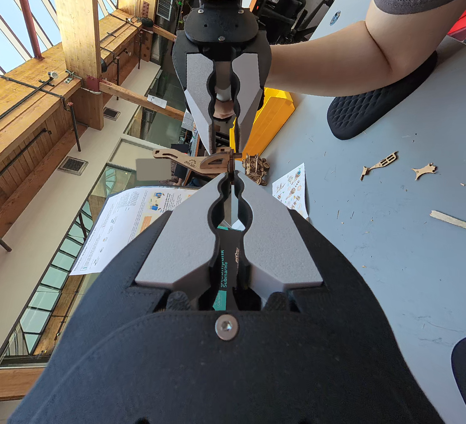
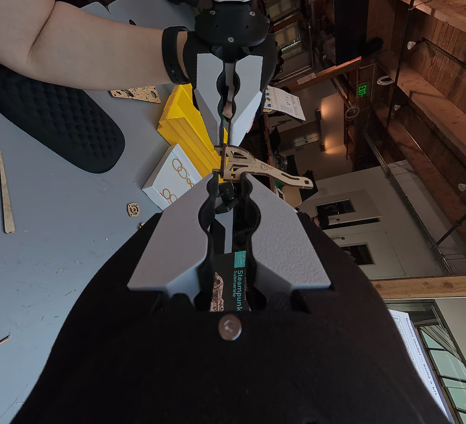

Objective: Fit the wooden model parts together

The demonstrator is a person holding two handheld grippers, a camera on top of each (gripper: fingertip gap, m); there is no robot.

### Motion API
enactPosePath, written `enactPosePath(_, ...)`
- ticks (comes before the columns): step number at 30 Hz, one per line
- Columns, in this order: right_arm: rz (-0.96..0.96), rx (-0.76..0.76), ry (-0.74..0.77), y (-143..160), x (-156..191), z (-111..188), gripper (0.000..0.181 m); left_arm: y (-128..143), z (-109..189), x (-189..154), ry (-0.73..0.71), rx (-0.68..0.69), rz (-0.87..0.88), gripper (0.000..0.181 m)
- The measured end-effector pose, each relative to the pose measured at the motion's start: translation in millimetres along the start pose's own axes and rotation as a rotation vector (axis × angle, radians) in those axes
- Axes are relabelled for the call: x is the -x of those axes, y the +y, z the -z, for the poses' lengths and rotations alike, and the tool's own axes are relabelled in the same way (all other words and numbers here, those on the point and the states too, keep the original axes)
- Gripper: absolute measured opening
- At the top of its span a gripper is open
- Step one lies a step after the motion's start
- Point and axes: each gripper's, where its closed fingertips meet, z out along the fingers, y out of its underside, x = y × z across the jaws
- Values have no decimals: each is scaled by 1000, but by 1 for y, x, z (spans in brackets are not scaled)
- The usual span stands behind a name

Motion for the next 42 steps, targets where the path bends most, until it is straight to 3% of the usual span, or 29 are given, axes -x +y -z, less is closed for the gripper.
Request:
enactPosePath(20,-66,-42,-23,1,-2,1,15,0,1,2,-4,6,28,1)
enactPosePath(22,-86,-6,1,6,-7,5,37,8,0,5,-17,56,31,0)
enactPosePath(23,-81,-19,6,3,-8,8,37,11,0,5,-19,76,39,0)
enactPosePath(27,20,-68,41,-11,-4,1,18,14,-5,2,4,110,66,1)
enactPosePath(33,-94,-105,-11,-9,-1,-8,14,16,-10,-1,17,133,57,1)
enactPosePath(42,-105,-88,-24,-3,0,-11,13,14,-12,-1,13,128,40,1)
